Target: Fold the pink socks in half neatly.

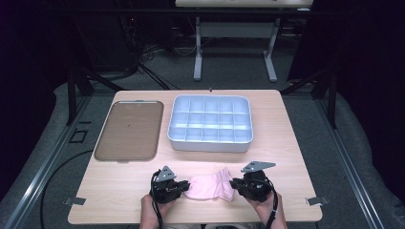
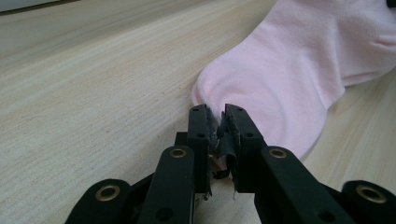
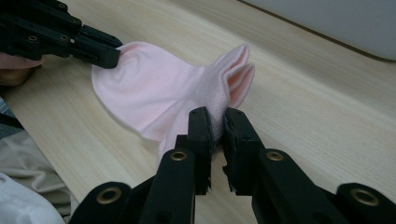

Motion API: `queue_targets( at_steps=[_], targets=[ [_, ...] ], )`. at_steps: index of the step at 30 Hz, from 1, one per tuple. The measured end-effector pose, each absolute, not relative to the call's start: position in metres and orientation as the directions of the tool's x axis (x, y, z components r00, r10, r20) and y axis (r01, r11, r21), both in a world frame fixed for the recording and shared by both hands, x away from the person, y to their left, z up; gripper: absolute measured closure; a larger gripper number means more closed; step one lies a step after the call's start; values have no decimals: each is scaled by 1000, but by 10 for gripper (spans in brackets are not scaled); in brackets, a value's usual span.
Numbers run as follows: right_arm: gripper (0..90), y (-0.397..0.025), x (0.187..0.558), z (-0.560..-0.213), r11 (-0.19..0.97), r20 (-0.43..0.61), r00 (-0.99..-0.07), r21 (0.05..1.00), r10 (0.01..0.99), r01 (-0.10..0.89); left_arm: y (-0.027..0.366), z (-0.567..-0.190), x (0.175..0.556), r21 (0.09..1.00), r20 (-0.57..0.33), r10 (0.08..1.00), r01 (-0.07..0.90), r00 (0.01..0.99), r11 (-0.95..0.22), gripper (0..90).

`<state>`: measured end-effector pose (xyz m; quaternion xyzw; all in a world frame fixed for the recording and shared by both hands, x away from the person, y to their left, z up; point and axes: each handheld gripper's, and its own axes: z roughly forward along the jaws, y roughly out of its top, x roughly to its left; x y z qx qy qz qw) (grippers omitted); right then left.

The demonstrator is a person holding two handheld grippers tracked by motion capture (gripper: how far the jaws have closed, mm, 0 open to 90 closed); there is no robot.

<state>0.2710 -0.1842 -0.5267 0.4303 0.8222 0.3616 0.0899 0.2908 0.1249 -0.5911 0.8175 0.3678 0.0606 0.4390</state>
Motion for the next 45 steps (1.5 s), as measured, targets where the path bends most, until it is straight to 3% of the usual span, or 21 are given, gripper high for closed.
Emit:
queue_targets(
  at_steps=[19,45],
  targets=[
    [818,-132,275,-516,478,131,-713,657,689,583,125,-591,291,762,-222,655,547,723,-345,806],
    [812,-73,289,-541,585,105,-773,591,626,555,125,-591,290,762,-213,654,542,726,-353,806]
  ],
)
